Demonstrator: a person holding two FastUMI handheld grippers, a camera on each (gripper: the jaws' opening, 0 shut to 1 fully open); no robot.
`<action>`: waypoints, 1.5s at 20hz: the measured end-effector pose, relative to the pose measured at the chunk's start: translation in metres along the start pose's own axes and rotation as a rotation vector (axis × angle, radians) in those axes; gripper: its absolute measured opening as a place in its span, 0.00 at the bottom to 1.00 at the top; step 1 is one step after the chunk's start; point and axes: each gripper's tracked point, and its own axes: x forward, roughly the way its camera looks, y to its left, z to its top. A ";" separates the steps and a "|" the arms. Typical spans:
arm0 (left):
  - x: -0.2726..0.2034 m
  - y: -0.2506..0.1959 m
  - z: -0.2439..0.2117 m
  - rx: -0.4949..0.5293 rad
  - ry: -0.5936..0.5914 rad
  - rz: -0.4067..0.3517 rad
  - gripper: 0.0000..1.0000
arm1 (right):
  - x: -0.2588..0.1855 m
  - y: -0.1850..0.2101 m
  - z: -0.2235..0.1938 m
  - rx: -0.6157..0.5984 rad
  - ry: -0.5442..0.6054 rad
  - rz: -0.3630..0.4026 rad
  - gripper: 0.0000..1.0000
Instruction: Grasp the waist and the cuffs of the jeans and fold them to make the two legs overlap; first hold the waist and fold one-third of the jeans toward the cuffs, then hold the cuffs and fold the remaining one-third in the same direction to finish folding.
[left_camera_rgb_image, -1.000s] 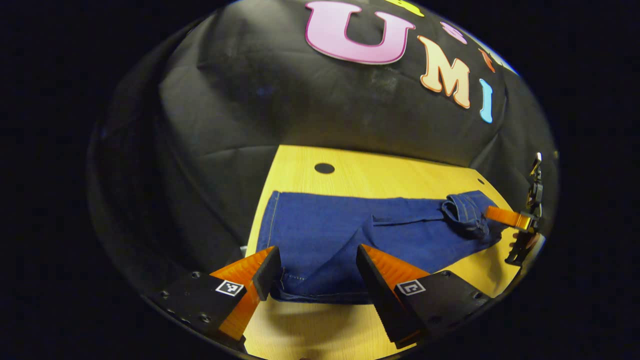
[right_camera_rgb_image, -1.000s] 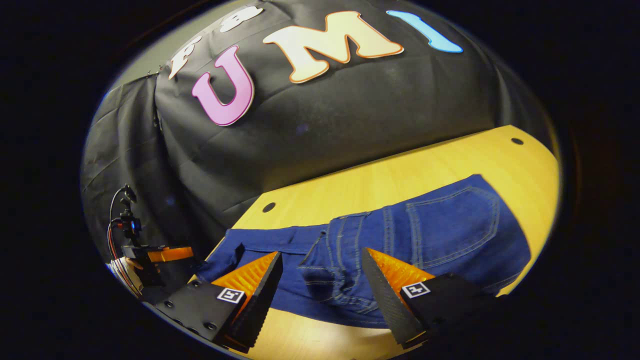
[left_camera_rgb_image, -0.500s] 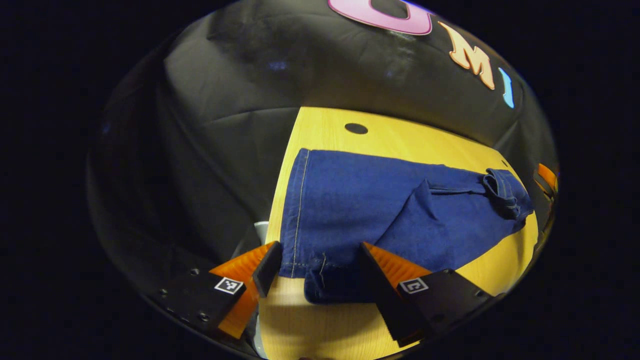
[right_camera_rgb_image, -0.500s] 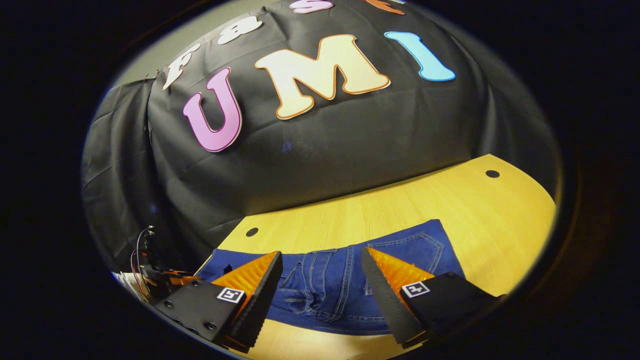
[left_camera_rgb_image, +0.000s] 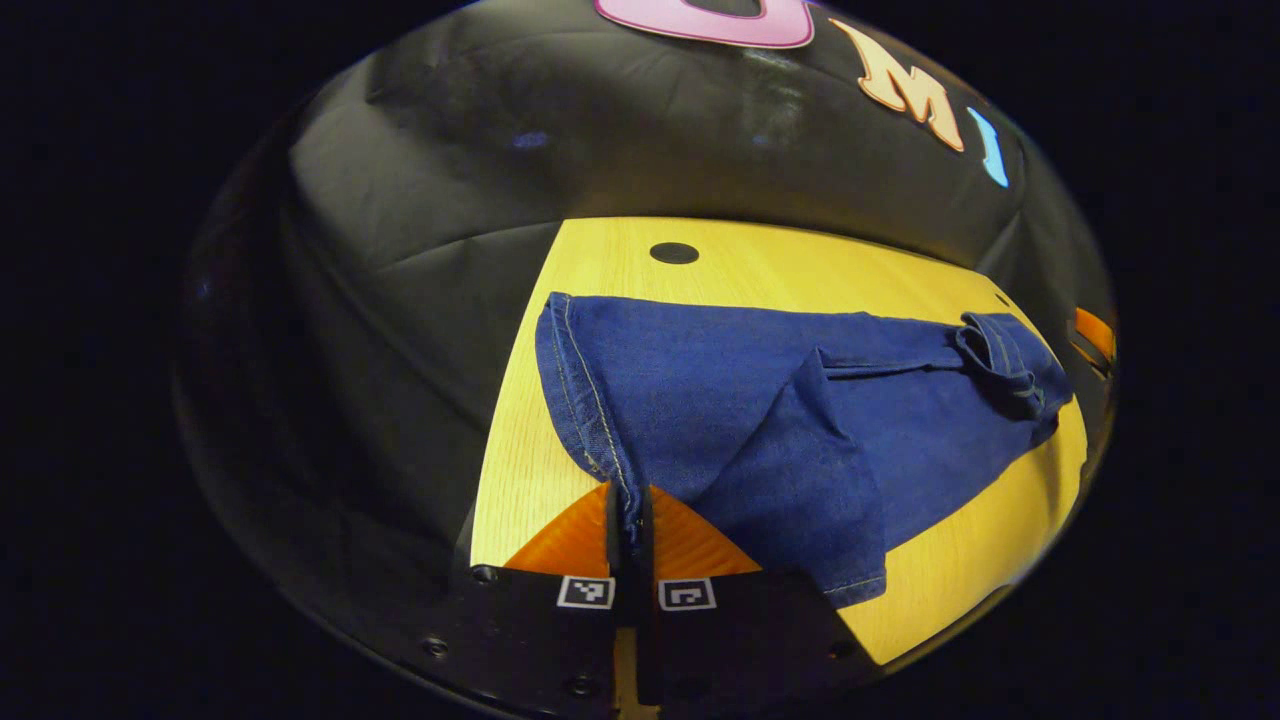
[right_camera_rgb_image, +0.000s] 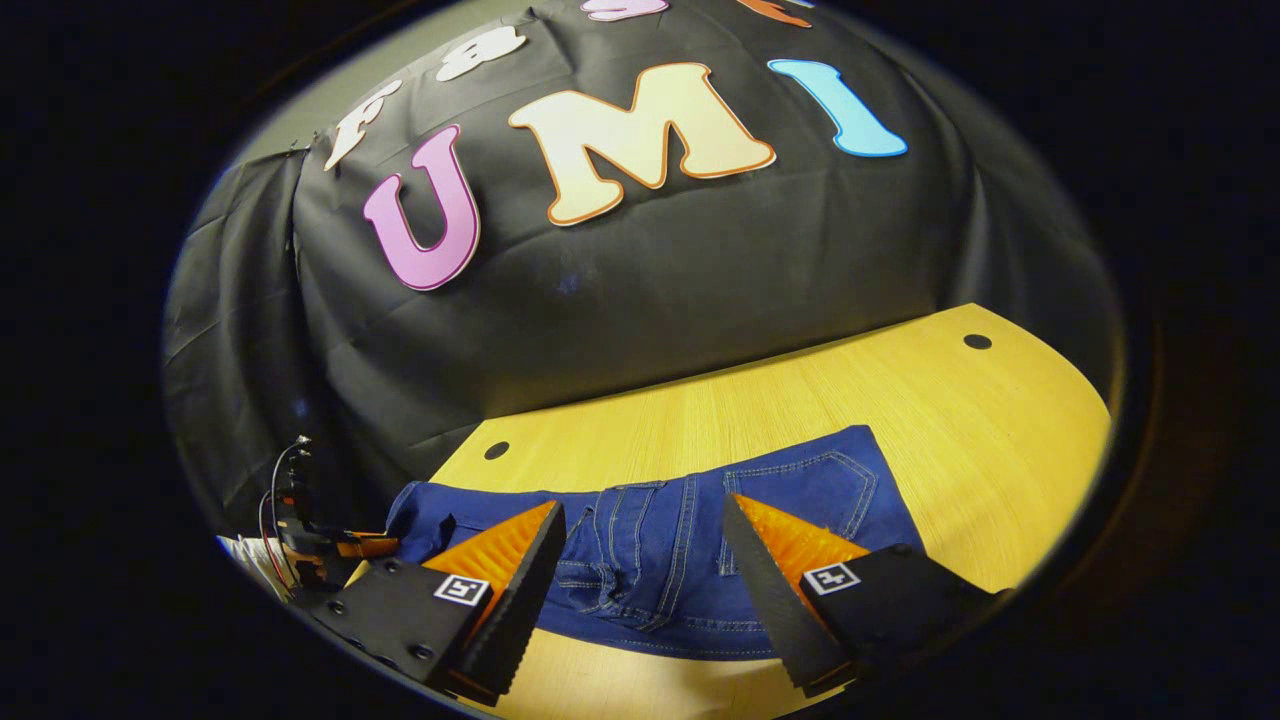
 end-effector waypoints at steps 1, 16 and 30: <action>-0.001 -0.002 0.002 -0.026 -0.006 -0.013 0.00 | -0.001 -0.001 0.004 -0.001 -0.010 0.004 0.98; -0.085 -0.133 0.130 0.006 -0.227 -0.151 0.00 | -0.046 -0.049 0.067 0.012 -0.087 0.092 0.98; -0.095 -0.321 0.200 0.036 -0.335 -0.308 0.00 | -0.101 -0.135 0.105 0.022 -0.115 0.094 0.98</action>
